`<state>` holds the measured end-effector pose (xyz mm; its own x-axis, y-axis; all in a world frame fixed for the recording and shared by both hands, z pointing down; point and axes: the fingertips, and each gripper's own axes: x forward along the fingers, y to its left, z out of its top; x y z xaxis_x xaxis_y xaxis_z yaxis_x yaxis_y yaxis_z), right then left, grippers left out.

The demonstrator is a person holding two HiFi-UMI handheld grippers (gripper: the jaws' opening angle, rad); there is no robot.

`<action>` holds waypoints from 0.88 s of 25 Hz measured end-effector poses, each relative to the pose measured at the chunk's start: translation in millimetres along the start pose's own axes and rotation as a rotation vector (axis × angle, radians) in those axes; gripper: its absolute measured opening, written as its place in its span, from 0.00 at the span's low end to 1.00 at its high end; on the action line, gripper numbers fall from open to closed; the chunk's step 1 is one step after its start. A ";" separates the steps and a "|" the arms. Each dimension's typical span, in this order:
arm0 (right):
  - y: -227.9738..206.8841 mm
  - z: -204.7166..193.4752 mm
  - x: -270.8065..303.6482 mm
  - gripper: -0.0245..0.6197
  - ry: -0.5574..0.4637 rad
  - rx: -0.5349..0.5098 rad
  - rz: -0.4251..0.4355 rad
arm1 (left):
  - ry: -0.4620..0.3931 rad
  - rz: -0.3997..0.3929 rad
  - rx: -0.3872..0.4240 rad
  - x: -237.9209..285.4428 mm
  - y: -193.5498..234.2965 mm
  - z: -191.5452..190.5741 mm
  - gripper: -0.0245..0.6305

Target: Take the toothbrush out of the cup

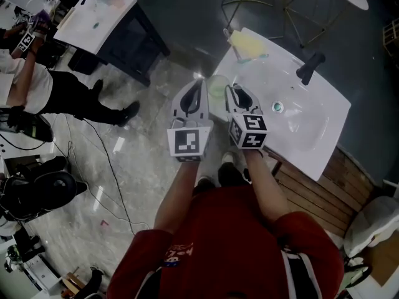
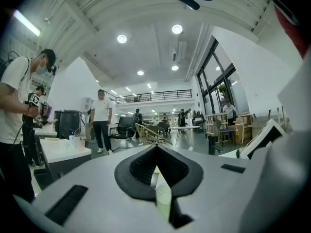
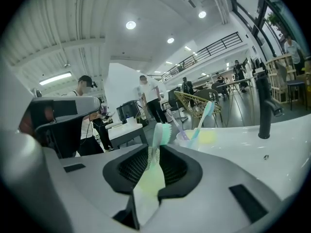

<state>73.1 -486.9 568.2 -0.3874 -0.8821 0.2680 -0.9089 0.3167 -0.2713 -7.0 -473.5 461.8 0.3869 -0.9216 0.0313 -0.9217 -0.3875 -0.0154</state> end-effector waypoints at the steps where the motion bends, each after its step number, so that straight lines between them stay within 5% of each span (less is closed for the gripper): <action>1: 0.6 0.9 -0.1 0.17 -0.004 -0.006 -0.003 | 0.001 0.002 0.002 0.1 1.1 -0.6 0.08; 22: 18.0 27.2 -13.1 0.11 -0.064 -0.064 0.006 | -0.024 0.000 0.035 -16.7 5.8 19.7 0.08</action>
<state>66.0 -479.2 534.7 -0.3844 -0.8999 0.2061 -0.9153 0.3422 -0.2126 -18.3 -460.9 441.5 0.3875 -0.9218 0.0068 -0.9206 -0.3873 -0.0500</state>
